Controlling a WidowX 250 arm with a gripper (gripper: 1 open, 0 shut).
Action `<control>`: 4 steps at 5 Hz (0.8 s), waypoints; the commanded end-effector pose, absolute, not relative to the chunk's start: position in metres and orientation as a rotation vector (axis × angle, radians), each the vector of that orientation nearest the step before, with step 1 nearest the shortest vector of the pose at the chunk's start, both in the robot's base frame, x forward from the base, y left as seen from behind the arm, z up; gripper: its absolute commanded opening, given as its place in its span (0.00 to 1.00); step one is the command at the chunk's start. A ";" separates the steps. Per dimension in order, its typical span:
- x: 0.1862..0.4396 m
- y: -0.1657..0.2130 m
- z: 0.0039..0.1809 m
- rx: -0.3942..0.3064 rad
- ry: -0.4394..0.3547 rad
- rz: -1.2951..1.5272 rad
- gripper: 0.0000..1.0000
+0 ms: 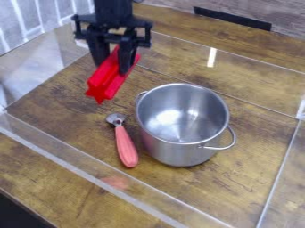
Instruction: Remove the red object from the silver pot and put it on the table
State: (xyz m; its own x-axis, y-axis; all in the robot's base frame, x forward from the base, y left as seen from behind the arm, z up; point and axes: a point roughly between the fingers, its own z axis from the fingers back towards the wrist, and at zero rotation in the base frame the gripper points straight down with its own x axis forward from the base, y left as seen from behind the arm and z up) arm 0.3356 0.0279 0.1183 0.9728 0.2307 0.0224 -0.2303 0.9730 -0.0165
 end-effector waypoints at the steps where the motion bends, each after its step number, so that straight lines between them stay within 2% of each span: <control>1: 0.333 0.041 0.132 -0.003 -0.116 0.262 0.00; 4: 0.343 0.061 0.075 -0.009 -0.071 0.241 0.00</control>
State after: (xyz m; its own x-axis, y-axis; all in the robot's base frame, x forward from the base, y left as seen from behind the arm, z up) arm 0.3378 0.0535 0.0559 0.9731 0.2301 0.0069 -0.2300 0.9731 -0.0126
